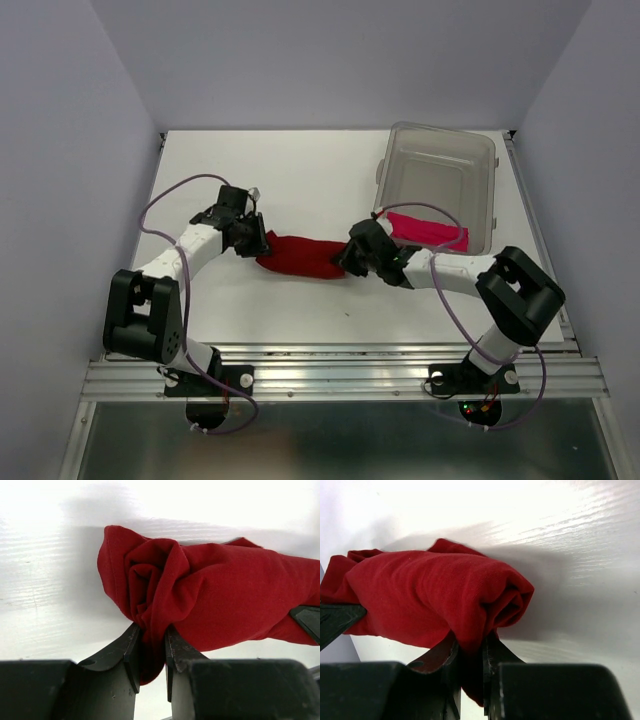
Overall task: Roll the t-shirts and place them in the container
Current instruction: Pick up the T-shirt from the center of the board, then place the T-shirt in the bin.
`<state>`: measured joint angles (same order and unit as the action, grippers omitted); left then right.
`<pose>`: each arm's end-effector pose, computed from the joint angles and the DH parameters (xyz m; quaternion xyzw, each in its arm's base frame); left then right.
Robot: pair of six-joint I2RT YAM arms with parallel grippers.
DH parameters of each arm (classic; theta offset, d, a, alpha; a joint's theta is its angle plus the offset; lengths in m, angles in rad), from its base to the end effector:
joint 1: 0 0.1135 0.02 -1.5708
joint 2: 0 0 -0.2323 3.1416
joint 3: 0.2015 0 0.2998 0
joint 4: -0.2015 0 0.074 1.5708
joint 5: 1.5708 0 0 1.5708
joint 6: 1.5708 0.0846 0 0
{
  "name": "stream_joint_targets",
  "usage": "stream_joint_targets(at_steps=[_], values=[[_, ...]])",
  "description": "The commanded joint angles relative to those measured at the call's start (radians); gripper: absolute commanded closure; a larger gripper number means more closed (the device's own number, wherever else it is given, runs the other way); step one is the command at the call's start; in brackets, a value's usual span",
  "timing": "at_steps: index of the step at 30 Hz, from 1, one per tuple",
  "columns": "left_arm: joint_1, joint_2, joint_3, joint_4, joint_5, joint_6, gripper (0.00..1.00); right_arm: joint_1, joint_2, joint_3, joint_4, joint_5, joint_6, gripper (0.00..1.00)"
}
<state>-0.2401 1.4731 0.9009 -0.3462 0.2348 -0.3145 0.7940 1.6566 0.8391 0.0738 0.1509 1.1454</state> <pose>0.3563 -0.1075 0.1119 0.0025 0.9415 -0.1938 0.2757 0.2899 0.2768 0.0650 0.1894 0.8937 0.2914 0.2836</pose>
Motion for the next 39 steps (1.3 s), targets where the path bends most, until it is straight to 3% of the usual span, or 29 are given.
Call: stream_joint_targets(at_steps=[1,10,16,26,28,30,33,39], values=[[0.002,-0.094,0.113,-0.03,0.003,-0.029,1.0,0.01,-0.116,0.084,-0.071,0.116,-0.09,0.99],[-0.007,-0.086,0.314,-0.071,0.041,-0.067,1.0,-0.084,-0.251,0.198,-0.195,0.176,-0.281,0.99],[-0.09,0.012,0.535,-0.086,0.038,-0.095,1.0,-0.286,-0.299,0.276,-0.255,0.135,-0.386,0.99],[-0.296,0.37,0.943,-0.105,-0.009,-0.103,1.0,-0.646,-0.284,0.336,-0.35,-0.003,-0.561,0.99],[-0.324,0.446,1.076,-0.138,-0.014,-0.089,1.0,-0.688,-0.275,0.322,-0.345,-0.06,-0.579,0.99],[-0.359,0.597,1.227,-0.177,-0.031,-0.078,1.0,-0.728,-0.264,0.307,-0.347,-0.042,-0.598,0.99],[-0.39,0.702,1.42,-0.218,-0.034,-0.071,1.0,-0.779,-0.253,0.298,-0.345,-0.036,-0.621,0.99],[-0.418,0.831,1.504,-0.148,-0.008,-0.069,1.0,-0.849,-0.186,0.307,-0.345,-0.04,-0.679,0.99]])
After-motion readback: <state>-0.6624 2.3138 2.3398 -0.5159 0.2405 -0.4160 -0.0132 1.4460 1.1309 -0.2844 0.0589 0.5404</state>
